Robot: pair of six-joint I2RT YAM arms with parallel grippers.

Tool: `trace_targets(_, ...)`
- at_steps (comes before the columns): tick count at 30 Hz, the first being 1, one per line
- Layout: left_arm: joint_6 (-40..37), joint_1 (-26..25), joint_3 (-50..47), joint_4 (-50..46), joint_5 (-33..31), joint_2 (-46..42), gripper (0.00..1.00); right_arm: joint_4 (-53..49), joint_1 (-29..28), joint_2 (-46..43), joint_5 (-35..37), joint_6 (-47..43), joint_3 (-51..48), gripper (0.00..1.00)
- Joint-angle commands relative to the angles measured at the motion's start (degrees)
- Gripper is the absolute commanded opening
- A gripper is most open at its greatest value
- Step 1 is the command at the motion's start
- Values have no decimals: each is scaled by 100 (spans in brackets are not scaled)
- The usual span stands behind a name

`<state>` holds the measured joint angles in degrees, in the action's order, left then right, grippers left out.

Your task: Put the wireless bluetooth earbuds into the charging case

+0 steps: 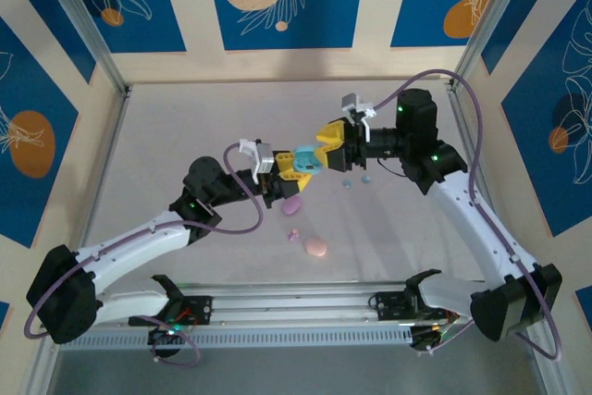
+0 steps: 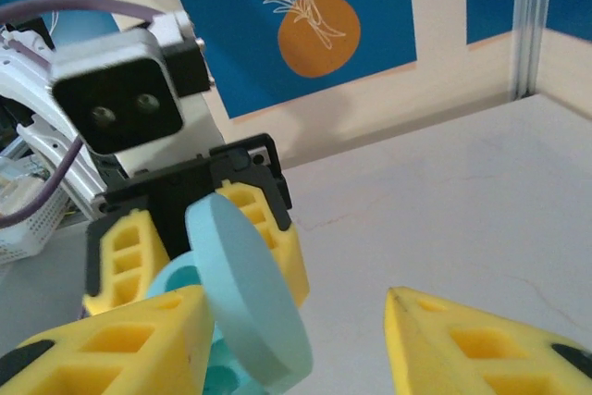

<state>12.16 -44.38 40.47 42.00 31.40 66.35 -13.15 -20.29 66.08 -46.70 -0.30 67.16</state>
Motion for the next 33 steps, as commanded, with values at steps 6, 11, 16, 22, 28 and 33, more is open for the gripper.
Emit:
trace_targets(6, 136, -62, -177, 641, -228, -69, 18, -23, 56, -805, 1073, 695, -51, 53)
trace_targets(11, 195, -62, -178, 708, -223, -61, 18, -654, 189, -966, 359, 169, -42, 53)
trace_targets(16, 306, -55, -96, 818, -48, -8, 19, -890, -80, -798, 644, 50, -59, 61)
trace_targets(22, 441, -55, -62, 1012, 134, 40, 19, -1759, -77, -400, -294, -1373, 302, 59)
trace_targets(28, 502, -55, 37, 935, 386, 80, 20, -1292, -106, -527, 234, -2157, 126, 60)
trace_targets(33, 524, -62, 49, 986, 315, 80, 20, -1896, -204, -146, -85, -2766, 525, 57)
